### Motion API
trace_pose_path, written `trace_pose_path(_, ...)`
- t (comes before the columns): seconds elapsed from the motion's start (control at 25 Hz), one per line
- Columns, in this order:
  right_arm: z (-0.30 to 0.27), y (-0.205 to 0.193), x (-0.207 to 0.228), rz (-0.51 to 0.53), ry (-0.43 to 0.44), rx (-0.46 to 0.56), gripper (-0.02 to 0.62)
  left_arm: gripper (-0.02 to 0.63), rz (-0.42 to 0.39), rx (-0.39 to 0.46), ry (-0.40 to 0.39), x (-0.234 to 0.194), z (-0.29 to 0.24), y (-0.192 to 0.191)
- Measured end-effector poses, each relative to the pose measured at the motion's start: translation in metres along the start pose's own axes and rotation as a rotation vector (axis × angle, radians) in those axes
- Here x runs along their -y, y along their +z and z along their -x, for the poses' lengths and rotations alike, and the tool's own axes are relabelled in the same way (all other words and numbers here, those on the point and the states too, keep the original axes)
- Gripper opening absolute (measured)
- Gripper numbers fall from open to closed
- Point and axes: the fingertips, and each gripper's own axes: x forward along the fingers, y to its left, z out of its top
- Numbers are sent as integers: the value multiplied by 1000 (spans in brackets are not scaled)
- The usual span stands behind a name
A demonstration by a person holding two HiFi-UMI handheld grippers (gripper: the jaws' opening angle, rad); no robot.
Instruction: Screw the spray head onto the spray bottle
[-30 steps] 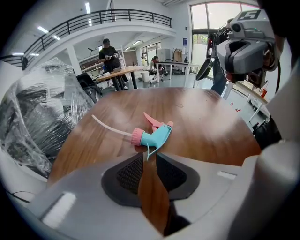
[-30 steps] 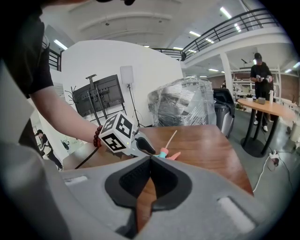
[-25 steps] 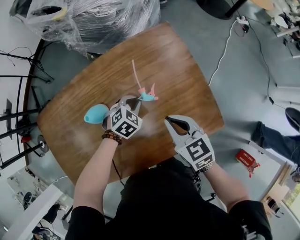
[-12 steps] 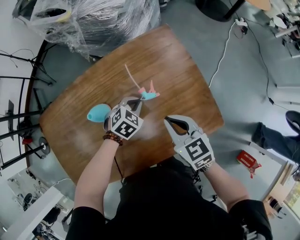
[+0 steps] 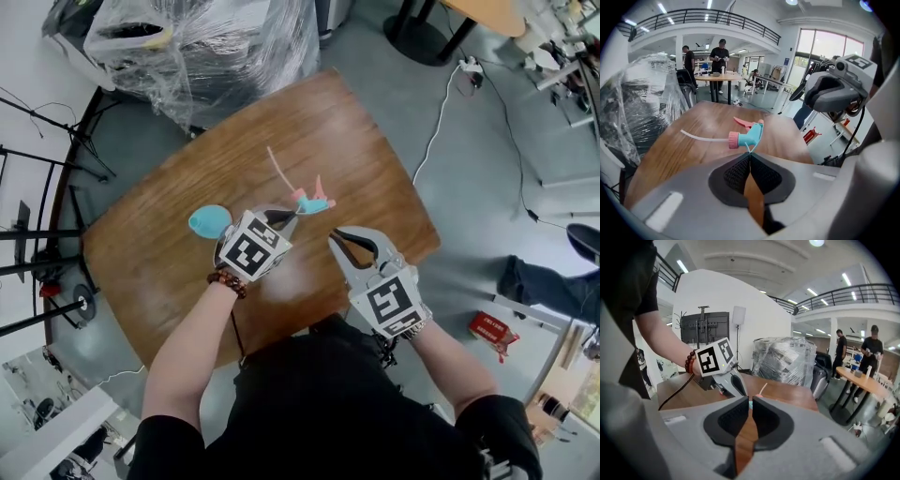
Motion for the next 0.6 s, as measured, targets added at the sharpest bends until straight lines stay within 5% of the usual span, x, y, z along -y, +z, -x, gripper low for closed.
trace_pose_path(0.2, 13, 14, -17, 222, -44, -39, 73, 20, 83, 29, -99, 22, 28, 6)
trace_pose_path(0.6, 15, 33, -63, 874, -97, -175, 175, 20, 154, 77, -253, 60, 76, 13)
